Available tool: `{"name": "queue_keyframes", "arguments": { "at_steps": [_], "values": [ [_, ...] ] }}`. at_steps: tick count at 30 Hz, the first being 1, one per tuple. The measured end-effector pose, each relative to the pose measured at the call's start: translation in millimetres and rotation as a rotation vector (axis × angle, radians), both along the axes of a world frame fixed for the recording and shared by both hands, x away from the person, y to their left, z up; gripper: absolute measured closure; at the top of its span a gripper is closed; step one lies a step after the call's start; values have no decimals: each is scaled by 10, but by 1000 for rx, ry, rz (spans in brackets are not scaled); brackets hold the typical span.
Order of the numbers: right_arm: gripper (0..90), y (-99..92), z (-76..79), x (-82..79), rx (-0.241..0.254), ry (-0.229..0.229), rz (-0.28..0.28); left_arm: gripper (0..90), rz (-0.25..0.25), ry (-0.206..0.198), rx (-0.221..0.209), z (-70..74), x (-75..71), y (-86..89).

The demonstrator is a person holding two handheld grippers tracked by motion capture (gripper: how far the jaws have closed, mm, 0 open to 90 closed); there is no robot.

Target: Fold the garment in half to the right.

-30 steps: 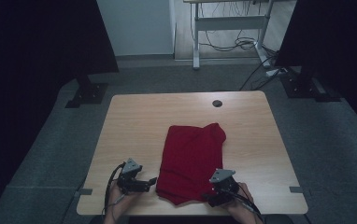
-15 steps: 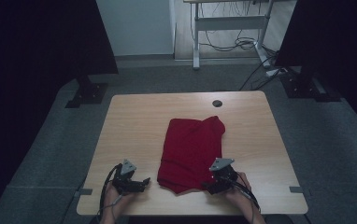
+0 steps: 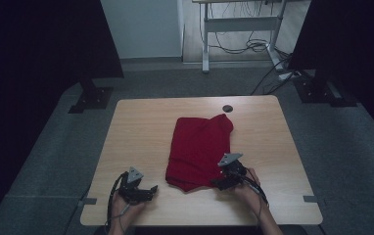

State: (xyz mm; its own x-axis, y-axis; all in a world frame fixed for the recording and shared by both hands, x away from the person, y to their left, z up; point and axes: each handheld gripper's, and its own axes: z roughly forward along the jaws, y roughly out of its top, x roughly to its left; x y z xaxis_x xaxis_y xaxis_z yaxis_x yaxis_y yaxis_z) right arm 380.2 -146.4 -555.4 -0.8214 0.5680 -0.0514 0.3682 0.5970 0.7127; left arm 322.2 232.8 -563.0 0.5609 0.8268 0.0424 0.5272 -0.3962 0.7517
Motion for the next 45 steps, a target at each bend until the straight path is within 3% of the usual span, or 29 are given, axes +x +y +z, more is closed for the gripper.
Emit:
{"name": "queue_keyframes", "arguments": {
  "at_steps": [6,7,12,13,16,20,31,45],
  "values": [
    [170,-14,2,77,2,0,12,106,7,0,-2,-1,3,-9],
    [178,-38,4,248,12,-5,28,105,13,1,-1,-1,5,-16],
    [181,-40,5,274,13,-3,30,104,14,1,-1,-1,5,-17],
    [181,-56,12,392,17,-3,36,104,14,1,-1,-1,5,-17],
    [190,-65,22,446,17,5,42,97,5,6,3,-3,8,-22],
    [189,-65,25,445,19,7,40,79,5,6,3,-3,9,-25],
    [157,-91,121,328,74,11,-51,78,13,6,1,-4,7,-31],
    [138,-205,210,174,96,2,-81,68,18,9,3,-5,11,-43]
  ]
}}
